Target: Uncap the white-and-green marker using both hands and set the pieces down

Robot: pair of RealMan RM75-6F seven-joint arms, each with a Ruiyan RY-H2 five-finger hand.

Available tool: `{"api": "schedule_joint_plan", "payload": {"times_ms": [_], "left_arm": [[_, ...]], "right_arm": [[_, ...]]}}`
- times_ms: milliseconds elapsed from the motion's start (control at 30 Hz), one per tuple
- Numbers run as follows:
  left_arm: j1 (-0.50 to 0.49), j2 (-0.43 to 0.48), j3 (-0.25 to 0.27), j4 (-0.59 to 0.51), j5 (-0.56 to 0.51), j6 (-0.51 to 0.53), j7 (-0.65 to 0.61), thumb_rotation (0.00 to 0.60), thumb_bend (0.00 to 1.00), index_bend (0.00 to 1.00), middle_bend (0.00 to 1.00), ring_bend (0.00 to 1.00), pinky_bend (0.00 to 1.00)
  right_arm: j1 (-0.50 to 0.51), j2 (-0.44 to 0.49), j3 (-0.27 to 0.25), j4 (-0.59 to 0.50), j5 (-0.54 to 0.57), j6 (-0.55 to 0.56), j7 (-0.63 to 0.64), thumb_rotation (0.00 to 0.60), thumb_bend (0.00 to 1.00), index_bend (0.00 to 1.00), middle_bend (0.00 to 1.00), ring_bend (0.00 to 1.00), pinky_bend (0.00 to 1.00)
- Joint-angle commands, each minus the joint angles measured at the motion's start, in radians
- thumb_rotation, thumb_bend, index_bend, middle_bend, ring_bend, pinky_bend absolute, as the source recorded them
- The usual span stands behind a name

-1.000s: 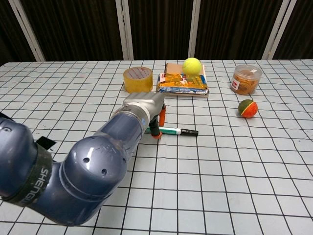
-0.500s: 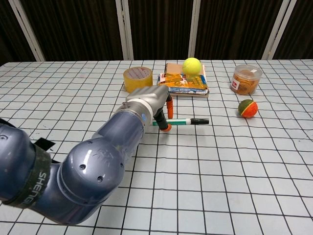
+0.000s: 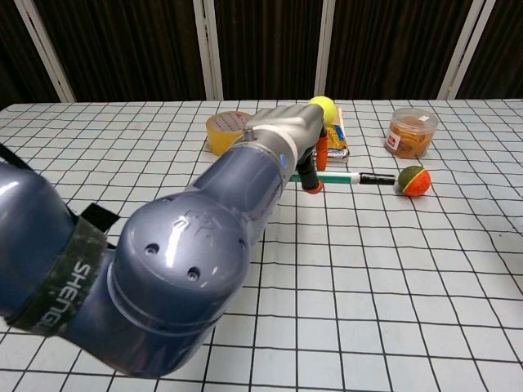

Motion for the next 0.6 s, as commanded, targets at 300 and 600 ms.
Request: {"api": "schedule_joint_plan", "payload": {"times_ms": [300, 600], "left_arm": [[-0.079, -0.037, -0.059, 0.009, -0.054, 0.035, 0.051, 0.600, 0.51, 0.66, 0.13, 0.00, 0.02], [-0.101, -0.062, -0.079, 0.045, -0.049, 0.026, -0.005, 0.600, 0.51, 0.66, 0.13, 0.00, 0.02]], "right_arm": [[0.168, -0.114, 0.088, -0.176, 0.266, -0.079, -0.184, 0.600, 0.18, 0.28, 0.04, 0.00, 0.04], [0.244, -0.247, 0.131, -0.178, 0.408, 0.020, -0.294, 0.600, 0.18, 0.37, 0.04, 0.01, 0.04]]}}
